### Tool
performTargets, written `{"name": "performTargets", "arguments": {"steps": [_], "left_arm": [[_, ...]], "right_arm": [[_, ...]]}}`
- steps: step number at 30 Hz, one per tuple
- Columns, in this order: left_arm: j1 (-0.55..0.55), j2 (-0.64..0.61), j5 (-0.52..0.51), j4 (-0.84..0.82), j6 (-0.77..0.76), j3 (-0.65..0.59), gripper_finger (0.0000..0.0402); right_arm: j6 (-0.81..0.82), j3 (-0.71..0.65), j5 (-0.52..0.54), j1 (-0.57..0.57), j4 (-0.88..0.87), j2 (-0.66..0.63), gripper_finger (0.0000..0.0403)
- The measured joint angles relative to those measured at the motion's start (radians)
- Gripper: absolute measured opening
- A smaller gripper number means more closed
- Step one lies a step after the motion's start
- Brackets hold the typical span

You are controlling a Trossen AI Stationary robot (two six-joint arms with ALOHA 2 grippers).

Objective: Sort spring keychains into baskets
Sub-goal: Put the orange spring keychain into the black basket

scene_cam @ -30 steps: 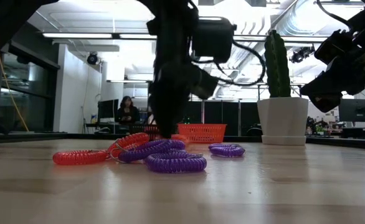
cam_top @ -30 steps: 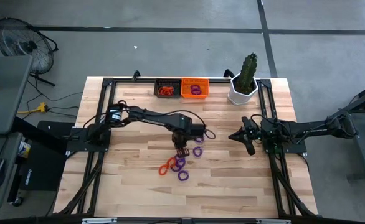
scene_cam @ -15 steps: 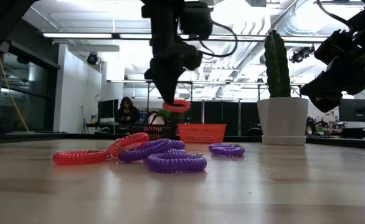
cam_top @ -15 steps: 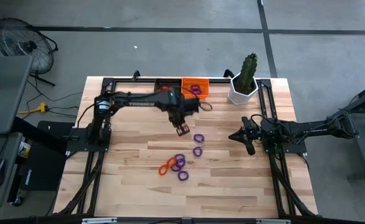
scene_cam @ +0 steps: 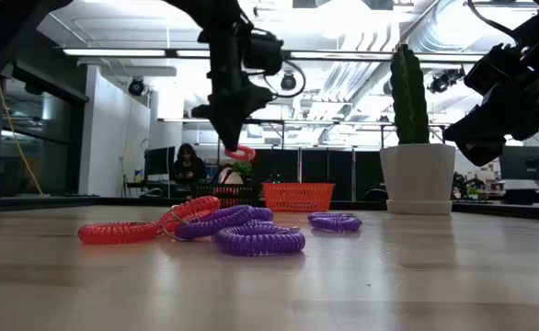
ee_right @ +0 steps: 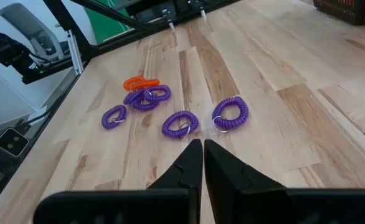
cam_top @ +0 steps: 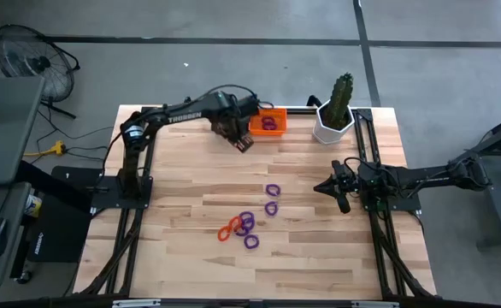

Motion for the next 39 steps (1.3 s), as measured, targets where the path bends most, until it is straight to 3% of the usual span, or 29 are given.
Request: {"name": "performTargets", "arguments": {"steps": [16,35,39], "left_arm": [[0.221,0.001,-0.015,0.100,-0.026,0.000,0.0019],[0.238,0.164,-0.016,0.119,0.026,0.137,0.0019],[0.238,0.166,-0.013,0.104,0.034,0.144,0.0034]], "right_arm": [[0.000,0.000,0.000,0.000,0.000,0.000,0.0012],[0.000,0.000,0.000,0.000,0.000,0.000,0.0012],[0.000,0.000,0.000,0.000,0.000,0.000,0.0012]]}}
